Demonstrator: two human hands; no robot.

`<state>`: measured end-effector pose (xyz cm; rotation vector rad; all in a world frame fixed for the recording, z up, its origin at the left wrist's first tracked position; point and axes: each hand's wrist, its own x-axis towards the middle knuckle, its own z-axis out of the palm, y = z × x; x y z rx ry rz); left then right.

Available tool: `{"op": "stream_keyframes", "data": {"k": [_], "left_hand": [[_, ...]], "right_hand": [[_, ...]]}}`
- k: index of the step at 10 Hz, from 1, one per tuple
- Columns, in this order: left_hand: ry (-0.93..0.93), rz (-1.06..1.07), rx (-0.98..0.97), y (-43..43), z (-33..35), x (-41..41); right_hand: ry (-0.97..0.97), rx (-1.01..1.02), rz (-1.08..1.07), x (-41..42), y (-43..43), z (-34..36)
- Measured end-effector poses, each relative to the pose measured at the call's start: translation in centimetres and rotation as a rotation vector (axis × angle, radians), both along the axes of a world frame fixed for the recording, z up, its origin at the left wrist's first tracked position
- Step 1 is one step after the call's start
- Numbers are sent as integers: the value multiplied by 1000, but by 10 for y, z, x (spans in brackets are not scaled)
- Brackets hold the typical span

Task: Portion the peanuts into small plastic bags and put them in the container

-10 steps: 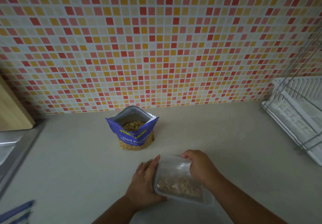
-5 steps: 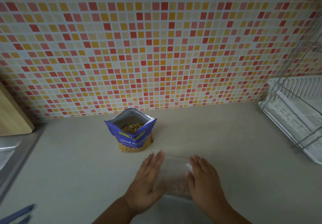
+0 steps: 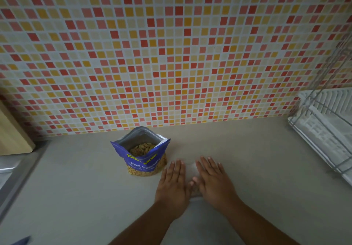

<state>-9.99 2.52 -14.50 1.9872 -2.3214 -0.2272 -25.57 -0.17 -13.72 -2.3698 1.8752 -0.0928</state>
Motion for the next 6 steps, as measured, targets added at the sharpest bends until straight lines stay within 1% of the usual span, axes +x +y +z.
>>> {"op": "stream_keyframes", "data": {"k": [2,3,4,5,6], "left_hand": [[-83,-21,55,-24,-2,1],[-99,-24,6,-27,-7,2],[-88,7,31,-26,-4,2],[-107,5,-34,-26,2,4],[-108,33,-145,-22,16,2]], "right_hand": [[27,37,20,0,-26,-1],[18,52,16,0,-26,-2],[54,46,17,0,-26,2],[65,47,31,-1,-24,3],[13,-78,-14,-1,-23,14]]}}
